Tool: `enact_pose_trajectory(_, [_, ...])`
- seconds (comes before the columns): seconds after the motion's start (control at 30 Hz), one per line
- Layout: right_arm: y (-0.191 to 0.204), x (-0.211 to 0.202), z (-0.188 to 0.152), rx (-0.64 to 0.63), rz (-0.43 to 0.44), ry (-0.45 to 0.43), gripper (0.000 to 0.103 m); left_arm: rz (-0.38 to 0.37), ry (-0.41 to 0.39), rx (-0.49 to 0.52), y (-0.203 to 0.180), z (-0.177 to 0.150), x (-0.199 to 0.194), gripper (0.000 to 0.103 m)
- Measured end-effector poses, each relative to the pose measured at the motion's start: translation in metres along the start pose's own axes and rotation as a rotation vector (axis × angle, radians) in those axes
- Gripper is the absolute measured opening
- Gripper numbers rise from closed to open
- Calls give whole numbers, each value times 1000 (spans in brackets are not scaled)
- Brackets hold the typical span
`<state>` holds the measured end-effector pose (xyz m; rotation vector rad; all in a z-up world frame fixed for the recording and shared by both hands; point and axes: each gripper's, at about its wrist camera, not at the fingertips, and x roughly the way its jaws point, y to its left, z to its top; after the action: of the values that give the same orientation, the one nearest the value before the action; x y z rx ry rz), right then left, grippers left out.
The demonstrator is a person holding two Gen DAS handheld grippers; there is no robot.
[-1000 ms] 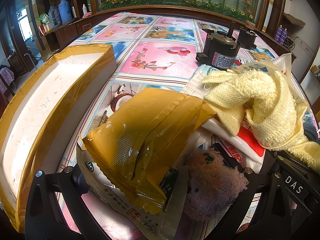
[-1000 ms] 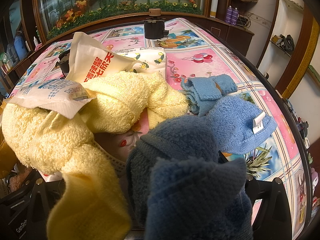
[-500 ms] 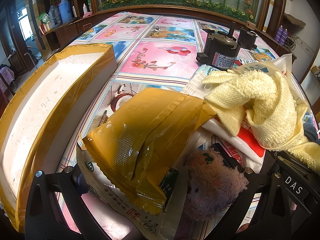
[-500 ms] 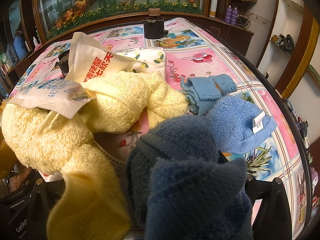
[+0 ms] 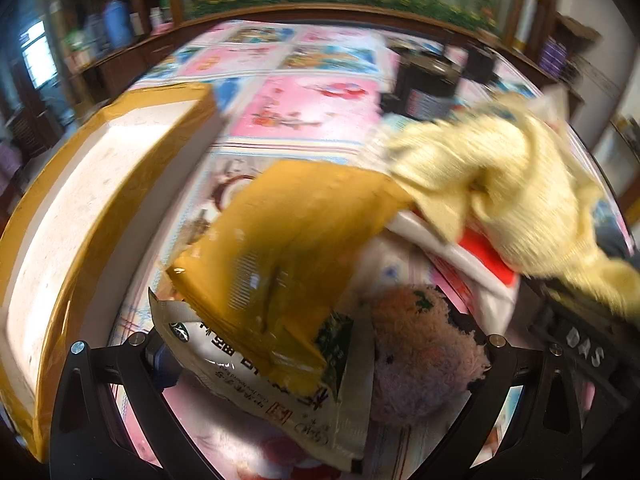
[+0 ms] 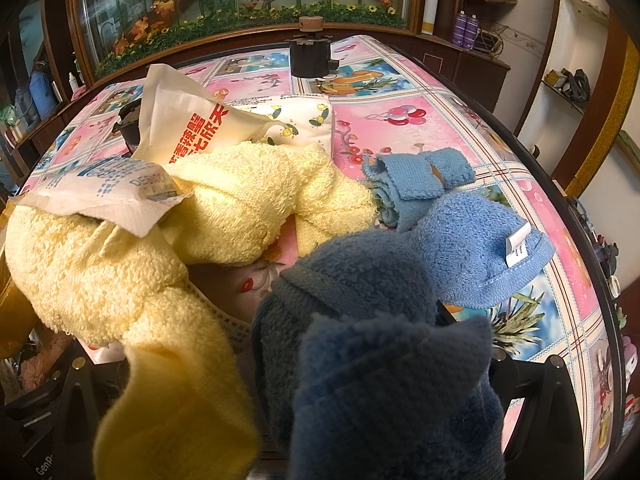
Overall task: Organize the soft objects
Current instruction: 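Grasp the yellow plastic packet with the left tool while the right grasps the plush ball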
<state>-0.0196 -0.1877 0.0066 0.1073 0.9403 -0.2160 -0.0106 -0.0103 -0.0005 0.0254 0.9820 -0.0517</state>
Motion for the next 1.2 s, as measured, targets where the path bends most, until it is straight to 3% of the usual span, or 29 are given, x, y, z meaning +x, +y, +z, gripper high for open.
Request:
enact_pose_trajectory(0.1, [-1, -3, -2, -4, -2, 61, 103, -42, 19, 56, -2, -3, -2, 103])
enact_pose_trajectory(0.2, [1, -6, -5, -54, 45, 87, 103, -37, 13, 91, -9, -4, -5, 103])
enact_pose_trajectory(0.3, [-4, -18, -13, -47, 106, 95, 102, -97, 29, 95, -6, -10, -16, 97])
enact_pose_trajectory(0.4, [-14, -51, -26, -22, 172, 17, 101, -156, -85, 124, 7, -22, -56, 96])
enact_pose_trajectory(0.47, [-19, -75, -33, -40, 195, -38, 101, -181, -212, 118, 28, -28, -90, 96])
enact_pose_trajectory(0.6, [-41, -121, -48, -63, 163, -236, 101, -190, -422, 19, 85, -33, -141, 97])
enact_pose_trajectory(0.67, [-54, -126, -50, -64, 148, -277, 102, -163, -504, -16, 111, -35, -155, 97])
enact_pose_trajectory(0.73, [-69, -119, -47, -49, 121, -256, 102, -138, -466, -32, 130, -30, -153, 97])
enact_pose_trajectory(0.9, [-91, -99, -48, -1, 171, -151, 101, -257, -274, -5, 127, -34, -127, 97])
enact_pose_trajectory(1.07, [-53, -105, -58, -106, 303, -130, 100, -287, -205, 83, 90, -46, -110, 97])
enact_pose_trajectory(1.2, [1, -106, -65, -266, 441, -86, 93, -311, -201, 78, 86, -33, -107, 97])
